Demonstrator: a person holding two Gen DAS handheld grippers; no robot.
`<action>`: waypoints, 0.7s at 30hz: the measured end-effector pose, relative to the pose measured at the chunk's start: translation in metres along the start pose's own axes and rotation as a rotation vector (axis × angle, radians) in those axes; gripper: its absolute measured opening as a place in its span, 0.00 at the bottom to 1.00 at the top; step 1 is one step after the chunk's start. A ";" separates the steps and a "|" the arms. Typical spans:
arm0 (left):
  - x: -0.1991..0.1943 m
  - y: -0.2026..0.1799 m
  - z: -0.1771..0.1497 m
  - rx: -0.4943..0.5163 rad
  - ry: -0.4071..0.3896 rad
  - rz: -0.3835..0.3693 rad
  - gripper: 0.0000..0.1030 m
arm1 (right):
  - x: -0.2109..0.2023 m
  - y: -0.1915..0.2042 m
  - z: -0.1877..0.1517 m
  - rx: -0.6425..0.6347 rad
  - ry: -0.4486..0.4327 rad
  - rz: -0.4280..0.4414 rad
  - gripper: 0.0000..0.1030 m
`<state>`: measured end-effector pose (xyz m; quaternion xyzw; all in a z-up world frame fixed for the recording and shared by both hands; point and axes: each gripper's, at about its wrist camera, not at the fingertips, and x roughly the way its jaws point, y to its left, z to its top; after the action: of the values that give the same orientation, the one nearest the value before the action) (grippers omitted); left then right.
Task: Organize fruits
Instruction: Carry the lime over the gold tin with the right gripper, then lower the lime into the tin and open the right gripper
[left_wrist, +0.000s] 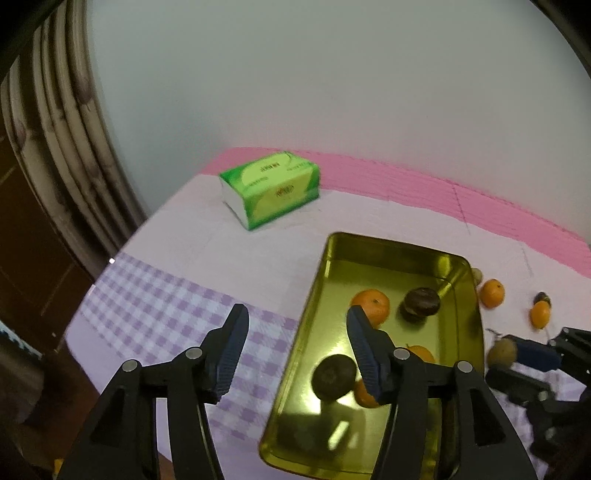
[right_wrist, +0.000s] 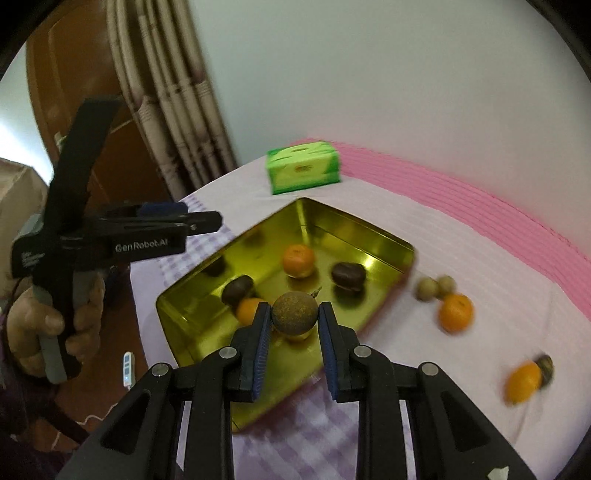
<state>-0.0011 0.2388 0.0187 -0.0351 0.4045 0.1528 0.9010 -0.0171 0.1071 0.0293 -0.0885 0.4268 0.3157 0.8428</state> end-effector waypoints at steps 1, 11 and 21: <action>0.000 0.001 0.000 -0.001 -0.003 0.010 0.58 | 0.005 0.002 0.002 -0.002 0.006 0.004 0.23; 0.010 0.011 -0.001 -0.046 0.037 0.034 0.59 | 0.044 0.007 0.015 -0.014 0.062 0.017 0.23; 0.014 0.008 -0.003 -0.047 0.057 0.029 0.59 | 0.068 0.010 0.018 -0.036 0.098 0.013 0.23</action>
<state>0.0034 0.2496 0.0069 -0.0546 0.4266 0.1744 0.8858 0.0183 0.1533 -0.0106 -0.1163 0.4623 0.3242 0.8171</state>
